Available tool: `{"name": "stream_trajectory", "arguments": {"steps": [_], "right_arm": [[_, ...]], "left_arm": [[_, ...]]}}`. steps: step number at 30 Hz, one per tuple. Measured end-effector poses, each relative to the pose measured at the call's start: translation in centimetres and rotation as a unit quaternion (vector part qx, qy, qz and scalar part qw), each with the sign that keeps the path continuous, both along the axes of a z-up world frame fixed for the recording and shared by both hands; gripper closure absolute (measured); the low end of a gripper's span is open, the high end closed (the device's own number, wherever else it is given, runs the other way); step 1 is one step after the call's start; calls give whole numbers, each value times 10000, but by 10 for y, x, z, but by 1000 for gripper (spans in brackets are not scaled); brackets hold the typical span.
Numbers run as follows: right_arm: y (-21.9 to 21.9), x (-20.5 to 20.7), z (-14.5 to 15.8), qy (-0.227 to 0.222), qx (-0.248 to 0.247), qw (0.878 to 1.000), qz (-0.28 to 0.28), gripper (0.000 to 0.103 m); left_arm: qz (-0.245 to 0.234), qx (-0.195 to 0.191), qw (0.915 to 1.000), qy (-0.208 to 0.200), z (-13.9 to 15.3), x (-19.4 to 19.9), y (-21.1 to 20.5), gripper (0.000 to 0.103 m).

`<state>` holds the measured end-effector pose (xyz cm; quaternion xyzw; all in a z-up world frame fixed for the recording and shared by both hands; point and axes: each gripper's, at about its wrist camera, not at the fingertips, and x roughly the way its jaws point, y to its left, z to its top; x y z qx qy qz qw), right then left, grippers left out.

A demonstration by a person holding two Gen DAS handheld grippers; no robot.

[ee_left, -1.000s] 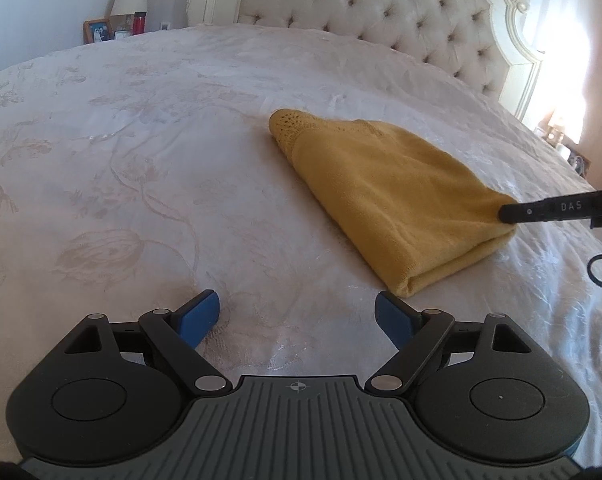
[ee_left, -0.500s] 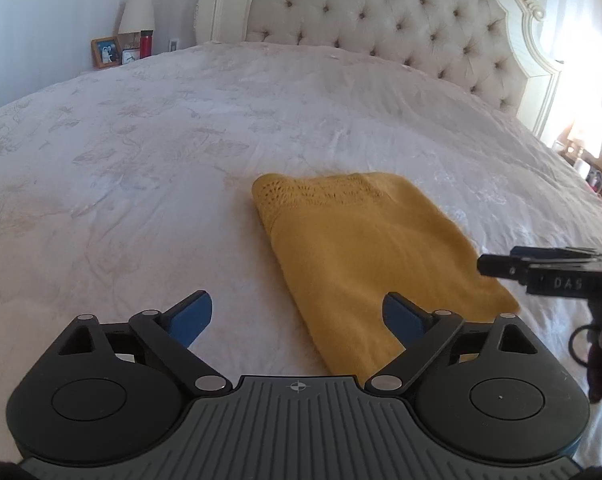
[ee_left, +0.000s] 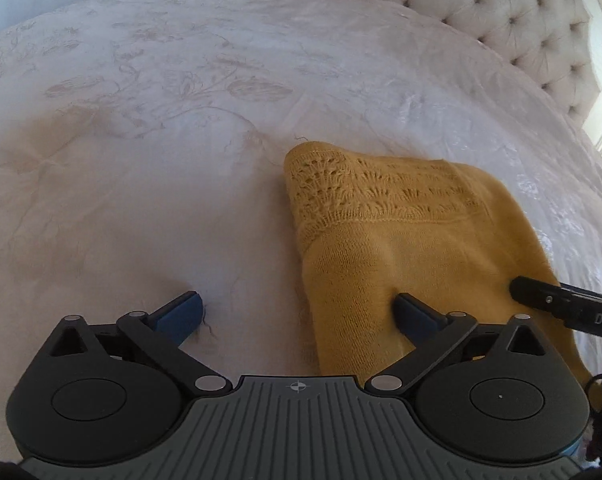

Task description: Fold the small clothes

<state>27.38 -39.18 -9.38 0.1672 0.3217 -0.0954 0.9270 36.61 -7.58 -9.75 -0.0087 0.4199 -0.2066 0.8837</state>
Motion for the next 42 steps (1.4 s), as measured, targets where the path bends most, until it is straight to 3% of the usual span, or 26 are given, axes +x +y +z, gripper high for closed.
{"name": "stream_trajectory", "arguments": {"steps": [2,6,14,20,23,24,25,27,28,30,33,42], "right_arm": [[-9,-4,-6,-144,374,9992,-14,14],[-13,-10,-7,-316,636,9973,160,13],[-37,-8,-13,-663,1751,9813,440,12],[-35,15,-15,-646,1927,9763,747,12],[-35,27,-13,-564,1949,9753,872,12],[-34,31,-13,-538,1945,9751,918,13],[-33,33,-13,-512,1936,9751,955,14],[-30,39,-13,-327,1822,9784,915,49],[-29,41,-14,-258,1863,9779,911,53],[-25,37,-13,-222,1782,9796,905,57],[-16,31,-5,-191,1554,9843,810,59],[15,-7,12,-131,1716,9819,785,62]], "left_arm": [[-41,8,10000,12,1,1,-2,0],[-162,-203,9994,227,6,-7,4,1],[-729,-822,9923,568,1,-71,21,1],[-828,-795,9920,525,-2,-75,5,1],[-714,-1109,9891,662,-3,-63,2,4],[-634,-1285,9870,722,-4,-59,2,20],[-511,-1392,9858,790,-5,-56,2,52],[-317,-1509,9833,972,-9,-51,5,79],[-322,-1629,9807,1030,-10,-49,8,87],[-352,-1612,9816,960,-9,-54,9,89],[-559,-1263,9882,657,3,-67,3,90],[-677,-1351,9851,822,33,-97,31,91]]}}
